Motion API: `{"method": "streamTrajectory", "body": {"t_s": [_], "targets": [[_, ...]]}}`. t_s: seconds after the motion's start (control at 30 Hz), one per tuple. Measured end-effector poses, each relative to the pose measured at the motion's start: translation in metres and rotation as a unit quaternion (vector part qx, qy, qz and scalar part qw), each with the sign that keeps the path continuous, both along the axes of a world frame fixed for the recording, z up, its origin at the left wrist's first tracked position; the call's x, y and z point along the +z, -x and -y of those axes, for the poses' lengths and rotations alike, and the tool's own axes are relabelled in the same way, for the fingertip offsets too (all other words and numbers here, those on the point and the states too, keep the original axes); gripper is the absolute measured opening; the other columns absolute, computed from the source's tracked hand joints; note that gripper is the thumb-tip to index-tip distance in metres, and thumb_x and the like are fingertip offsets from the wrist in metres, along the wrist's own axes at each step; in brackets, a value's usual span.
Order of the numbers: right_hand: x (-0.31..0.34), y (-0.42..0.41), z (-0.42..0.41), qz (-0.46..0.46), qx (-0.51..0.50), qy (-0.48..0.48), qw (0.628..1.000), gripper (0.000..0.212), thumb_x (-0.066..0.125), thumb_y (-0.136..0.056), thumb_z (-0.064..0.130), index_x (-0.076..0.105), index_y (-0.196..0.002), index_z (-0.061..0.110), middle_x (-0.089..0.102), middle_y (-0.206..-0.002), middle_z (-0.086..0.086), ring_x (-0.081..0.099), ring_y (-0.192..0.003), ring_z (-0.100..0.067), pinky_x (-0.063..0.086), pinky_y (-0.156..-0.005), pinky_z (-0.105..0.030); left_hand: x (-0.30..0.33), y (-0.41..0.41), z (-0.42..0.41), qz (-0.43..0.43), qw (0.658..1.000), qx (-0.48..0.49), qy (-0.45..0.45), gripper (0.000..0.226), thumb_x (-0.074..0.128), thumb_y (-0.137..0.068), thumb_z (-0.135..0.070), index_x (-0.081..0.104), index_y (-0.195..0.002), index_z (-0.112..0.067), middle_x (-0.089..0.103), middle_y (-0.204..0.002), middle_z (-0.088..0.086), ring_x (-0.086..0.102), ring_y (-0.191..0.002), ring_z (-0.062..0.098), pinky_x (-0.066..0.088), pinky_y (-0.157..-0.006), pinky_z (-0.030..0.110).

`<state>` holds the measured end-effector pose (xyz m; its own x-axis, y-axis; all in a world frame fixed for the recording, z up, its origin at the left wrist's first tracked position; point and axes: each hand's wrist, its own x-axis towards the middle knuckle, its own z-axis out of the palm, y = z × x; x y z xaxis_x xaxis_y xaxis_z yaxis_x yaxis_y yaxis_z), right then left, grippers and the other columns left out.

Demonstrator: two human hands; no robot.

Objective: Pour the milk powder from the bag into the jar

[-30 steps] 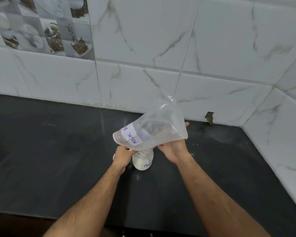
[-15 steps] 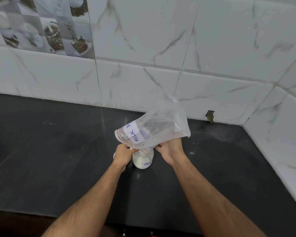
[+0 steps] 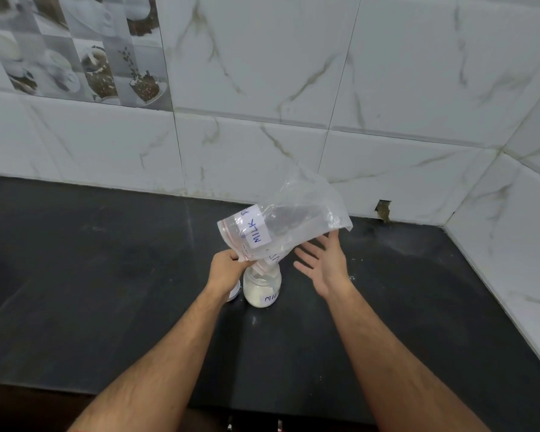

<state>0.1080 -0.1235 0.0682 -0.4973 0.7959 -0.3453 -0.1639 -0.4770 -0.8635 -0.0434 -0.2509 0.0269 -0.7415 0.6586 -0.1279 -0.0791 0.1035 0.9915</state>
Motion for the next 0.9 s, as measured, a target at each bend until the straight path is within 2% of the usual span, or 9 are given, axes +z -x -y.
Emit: {"method": "streamTrajectory", "body": {"t_s": [0.13,0.23,0.3,0.4,0.47,0.5,0.63,0.77,0.9], "targets": [[0.0,-0.02,-0.015,0.075,-0.102,-0.046,0.991,0.055,0.053,-0.102,0.017,0.032,-0.152,0.01,0.058,-0.131,-0.015,0.066,-0.106,-0.025,0.059,-0.083,-0.041,0.005,0.013,-0.006,-0.053,0.997,-0.018,0.045,0.013,0.085,-0.074,-0.019,0.079,-0.082,-0.011,0.078,-0.086,-0.001,0.071,-0.083,0.013,0.057,-0.077,0.026],[0.002,-0.034,-0.02,0.169,-0.19,-0.16,0.954,0.068,0.061,-0.091,0.005,0.031,-0.151,0.016,0.053,-0.139,-0.012,0.059,-0.113,-0.021,0.054,-0.094,-0.039,0.005,0.018,-0.014,-0.097,0.99,-0.026,0.096,0.044,0.082,-0.056,-0.044,0.063,-0.061,-0.005,0.061,-0.071,-0.002,0.052,-0.069,0.014,0.045,-0.068,0.032],[0.003,-0.038,-0.019,0.229,-0.187,-0.309,0.904,0.073,0.064,-0.085,0.007,0.034,-0.151,0.017,0.045,-0.149,-0.007,0.051,-0.128,-0.02,0.047,-0.104,-0.036,0.015,0.012,-0.018,-0.12,0.986,-0.012,0.118,0.047,0.081,-0.06,-0.04,0.045,-0.045,-0.013,0.051,-0.063,0.002,0.043,-0.064,0.015,0.038,-0.062,0.034],[0.01,-0.036,-0.013,0.288,-0.108,-0.539,0.784,0.066,0.071,-0.079,0.016,0.048,-0.141,0.017,0.049,-0.144,-0.004,0.043,-0.133,-0.023,0.04,-0.108,-0.037,0.035,0.002,-0.026,-0.16,0.975,0.004,0.151,0.05,0.077,-0.073,-0.026,0.037,-0.043,-0.018,0.048,-0.053,-0.001,0.039,-0.053,0.017,0.036,-0.057,0.032],[0.011,-0.031,-0.011,0.316,-0.047,-0.617,0.719,0.059,0.074,-0.076,0.025,0.058,-0.132,0.016,0.053,-0.138,-0.007,0.046,-0.13,-0.03,0.041,-0.107,-0.043,0.048,-0.003,-0.032,-0.192,0.967,0.002,0.166,0.046,0.073,-0.076,-0.023,0.036,-0.048,-0.019,0.043,-0.053,-0.003,0.039,-0.053,0.017,0.034,-0.055,0.031],[0.012,-0.029,-0.009,0.327,-0.028,-0.63,0.704,0.056,0.077,-0.076,0.028,0.061,-0.129,0.015,0.054,-0.138,-0.01,0.046,-0.131,-0.031,0.041,-0.107,-0.045,0.054,-0.005,-0.035,-0.207,0.963,-0.005,0.173,0.044,0.072,-0.077,-0.024,0.037,-0.05,-0.019,0.043,-0.054,-0.002,0.039,-0.053,0.017,0.034,-0.055,0.031],[0.011,-0.022,-0.002,0.377,0.008,-0.633,0.676,0.045,0.078,-0.081,0.032,0.068,-0.122,0.016,0.056,-0.135,-0.007,0.046,-0.13,-0.028,0.039,-0.102,-0.043,0.071,-0.015,-0.046,-0.25,0.949,-0.032,0.188,0.038,0.07,-0.076,-0.026,0.04,-0.054,-0.019,0.044,-0.057,-0.002,0.039,-0.053,0.016,0.033,-0.054,0.029],[0.014,-0.023,-0.005,0.406,-0.008,-0.626,0.666,0.025,0.071,-0.086,0.033,0.072,-0.106,0.019,0.065,-0.116,0.001,0.056,-0.112,-0.023,0.045,-0.091,-0.04,0.082,-0.027,-0.054,-0.263,0.945,-0.064,0.182,0.044,0.071,-0.076,-0.024,0.034,-0.052,-0.02,0.04,-0.057,-0.003,0.036,-0.054,0.016,0.032,-0.054,0.029],[0.019,-0.028,-0.007,0.404,-0.043,-0.599,0.69,0.012,0.065,-0.091,0.026,0.072,-0.092,0.016,0.069,-0.095,0.0,0.063,-0.089,-0.021,0.052,-0.078,-0.04,0.09,-0.035,-0.062,-0.257,0.947,-0.095,0.169,0.048,0.074,-0.077,-0.03,0.034,-0.052,-0.021,0.041,-0.056,-0.005,0.037,-0.054,0.014,0.032,-0.054,0.028]]}}
